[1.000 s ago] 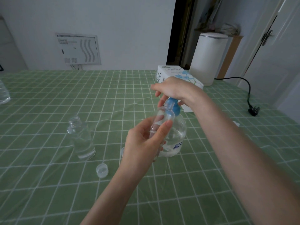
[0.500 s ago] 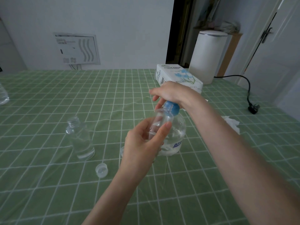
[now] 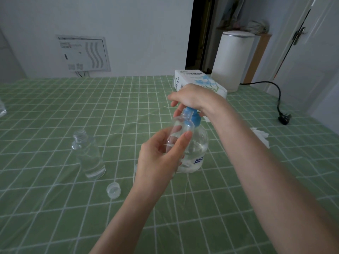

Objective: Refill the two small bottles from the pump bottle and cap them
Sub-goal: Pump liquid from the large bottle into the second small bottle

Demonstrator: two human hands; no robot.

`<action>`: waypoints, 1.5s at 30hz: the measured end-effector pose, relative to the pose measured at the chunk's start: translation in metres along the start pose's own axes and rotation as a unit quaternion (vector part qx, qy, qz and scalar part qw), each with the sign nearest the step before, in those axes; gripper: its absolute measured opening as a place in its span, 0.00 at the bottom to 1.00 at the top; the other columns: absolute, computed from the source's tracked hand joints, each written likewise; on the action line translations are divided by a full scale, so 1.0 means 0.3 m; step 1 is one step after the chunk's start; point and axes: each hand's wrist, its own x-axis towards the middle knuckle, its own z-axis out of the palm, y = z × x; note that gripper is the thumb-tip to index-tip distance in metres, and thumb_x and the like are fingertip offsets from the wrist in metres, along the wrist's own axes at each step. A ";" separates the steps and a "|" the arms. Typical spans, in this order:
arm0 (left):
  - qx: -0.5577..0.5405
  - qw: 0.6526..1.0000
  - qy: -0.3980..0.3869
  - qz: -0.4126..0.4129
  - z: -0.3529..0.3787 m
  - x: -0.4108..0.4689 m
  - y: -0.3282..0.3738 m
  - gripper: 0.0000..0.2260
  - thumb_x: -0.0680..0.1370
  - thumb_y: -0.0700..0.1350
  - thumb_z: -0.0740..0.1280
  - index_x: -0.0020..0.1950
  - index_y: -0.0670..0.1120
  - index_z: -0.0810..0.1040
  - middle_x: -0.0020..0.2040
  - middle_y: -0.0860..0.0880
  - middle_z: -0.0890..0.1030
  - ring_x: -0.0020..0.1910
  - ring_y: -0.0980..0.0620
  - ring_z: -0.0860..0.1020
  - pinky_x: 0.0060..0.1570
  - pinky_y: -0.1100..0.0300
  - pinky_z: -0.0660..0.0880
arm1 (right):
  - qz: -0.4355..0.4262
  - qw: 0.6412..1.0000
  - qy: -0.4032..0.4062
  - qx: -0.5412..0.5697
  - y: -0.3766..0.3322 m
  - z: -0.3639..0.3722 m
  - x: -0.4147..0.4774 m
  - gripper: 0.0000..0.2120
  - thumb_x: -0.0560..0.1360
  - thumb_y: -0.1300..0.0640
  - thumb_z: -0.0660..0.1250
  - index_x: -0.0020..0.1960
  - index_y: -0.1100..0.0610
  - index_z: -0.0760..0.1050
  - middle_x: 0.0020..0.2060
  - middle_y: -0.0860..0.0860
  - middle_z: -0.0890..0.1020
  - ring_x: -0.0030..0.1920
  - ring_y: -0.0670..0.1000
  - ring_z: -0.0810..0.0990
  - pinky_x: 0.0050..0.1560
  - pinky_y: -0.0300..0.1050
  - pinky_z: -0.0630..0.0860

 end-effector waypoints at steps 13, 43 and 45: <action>-0.005 1.000 -0.001 -0.003 -0.001 0.001 0.008 0.17 0.64 0.59 0.67 0.49 0.53 0.80 0.32 0.55 0.83 0.29 0.56 0.76 0.29 0.65 0.76 | -0.009 1.000 0.009 -0.009 -0.002 -0.016 0.008 0.17 0.79 0.50 0.61 0.62 0.59 0.77 0.54 0.56 0.84 0.50 0.54 0.80 0.37 0.42 0.68; -0.009 1.000 -0.008 -0.008 -0.001 -0.002 0.015 0.13 0.65 0.59 0.68 0.45 0.54 0.82 0.31 0.51 0.80 0.30 0.50 0.73 0.26 0.64 0.72 | -0.004 1.000 -0.013 -0.028 -0.011 -0.003 0.011 0.17 0.78 0.56 0.63 0.63 0.61 0.76 0.57 0.57 0.84 0.46 0.53 0.77 0.40 0.43 0.71; -0.002 1.000 -0.006 -0.009 0.001 -0.005 0.009 0.12 0.65 0.59 0.68 0.42 0.54 0.82 0.29 0.51 0.79 0.29 0.51 0.74 0.27 0.64 0.73 | -0.003 1.000 -0.019 -0.017 0.002 0.007 0.018 0.16 0.77 0.57 0.63 0.63 0.63 0.76 0.57 0.59 0.84 0.44 0.54 0.77 0.46 0.46 0.73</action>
